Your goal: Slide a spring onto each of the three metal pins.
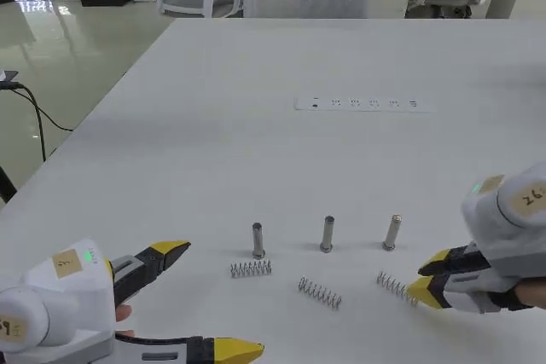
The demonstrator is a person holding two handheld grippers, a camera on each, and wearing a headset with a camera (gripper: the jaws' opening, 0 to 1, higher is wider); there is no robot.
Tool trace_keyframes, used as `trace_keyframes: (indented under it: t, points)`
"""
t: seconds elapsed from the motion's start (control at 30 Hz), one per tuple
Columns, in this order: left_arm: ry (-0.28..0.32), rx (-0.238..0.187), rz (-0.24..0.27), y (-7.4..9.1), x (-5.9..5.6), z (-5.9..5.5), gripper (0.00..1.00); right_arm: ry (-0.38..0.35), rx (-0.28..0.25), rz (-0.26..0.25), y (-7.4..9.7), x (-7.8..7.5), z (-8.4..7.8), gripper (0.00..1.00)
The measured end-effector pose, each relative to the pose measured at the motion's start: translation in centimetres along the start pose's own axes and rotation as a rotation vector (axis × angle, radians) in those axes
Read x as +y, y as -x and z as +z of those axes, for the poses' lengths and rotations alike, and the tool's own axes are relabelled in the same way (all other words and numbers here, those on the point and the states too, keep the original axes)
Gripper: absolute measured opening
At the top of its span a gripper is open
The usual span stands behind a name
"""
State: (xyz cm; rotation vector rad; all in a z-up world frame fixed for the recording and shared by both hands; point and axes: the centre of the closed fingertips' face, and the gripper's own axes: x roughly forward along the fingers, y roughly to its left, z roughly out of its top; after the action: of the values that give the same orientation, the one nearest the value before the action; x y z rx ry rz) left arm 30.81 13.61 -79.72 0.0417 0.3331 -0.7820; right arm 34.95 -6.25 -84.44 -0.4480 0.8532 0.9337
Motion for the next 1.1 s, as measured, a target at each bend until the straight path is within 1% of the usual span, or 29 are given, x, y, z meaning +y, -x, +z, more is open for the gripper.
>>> trace_keyframes:
  t: [0.13,0.27,0.47,0.87,1.1]
  points:
    - [0.0,0.0,0.001,0.0,0.0,0.0,0.93,0.007,0.014,0.007,-0.3,0.2,-0.2,0.15]
    - [0.001,-0.002,0.002,0.0,0.1,0.0,0.93,0.03,0.044,0.012,-0.9,0.5,-0.8,0.15]
    - [0.003,-0.002,0.003,0.0,0.1,0.0,0.93,0.041,0.063,0.019,-1.3,0.6,-1.3,0.14]
    - [0.005,0.001,0.002,0.0,0.1,0.0,0.93,0.061,0.081,0.008,-1.5,0.4,-1.5,0.09]
    - [0.003,0.003,0.001,0.0,0.0,-0.1,0.93,0.104,0.085,-0.002,-1.4,0.4,-1.5,0.08]
